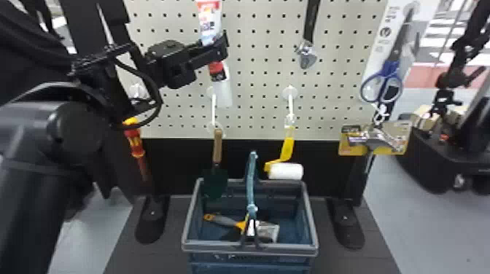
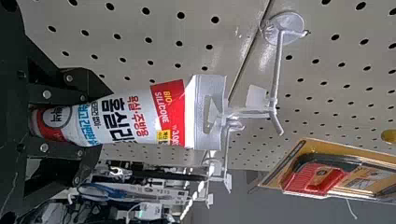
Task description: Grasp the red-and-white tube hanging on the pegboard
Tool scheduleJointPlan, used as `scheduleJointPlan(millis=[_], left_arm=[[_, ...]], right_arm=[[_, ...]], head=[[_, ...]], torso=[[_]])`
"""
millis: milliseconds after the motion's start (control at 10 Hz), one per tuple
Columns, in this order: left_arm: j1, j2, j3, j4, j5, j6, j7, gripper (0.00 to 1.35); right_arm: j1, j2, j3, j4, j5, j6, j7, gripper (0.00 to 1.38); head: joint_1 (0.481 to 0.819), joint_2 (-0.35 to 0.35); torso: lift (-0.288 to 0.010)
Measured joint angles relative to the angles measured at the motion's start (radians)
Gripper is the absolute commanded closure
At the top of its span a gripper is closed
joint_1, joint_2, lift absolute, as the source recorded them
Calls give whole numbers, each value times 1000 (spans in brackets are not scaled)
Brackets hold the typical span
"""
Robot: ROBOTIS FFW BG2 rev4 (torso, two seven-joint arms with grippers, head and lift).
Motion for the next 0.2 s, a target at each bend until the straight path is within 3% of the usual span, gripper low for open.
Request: scheduleJointPlan(millis=[200], left_arm=[[4, -1, 2, 1, 3, -6, 0, 1222]], right_arm=[[0, 0, 0, 0, 0, 0, 0, 344]], head=[[549, 0]], torso=[[-100]])
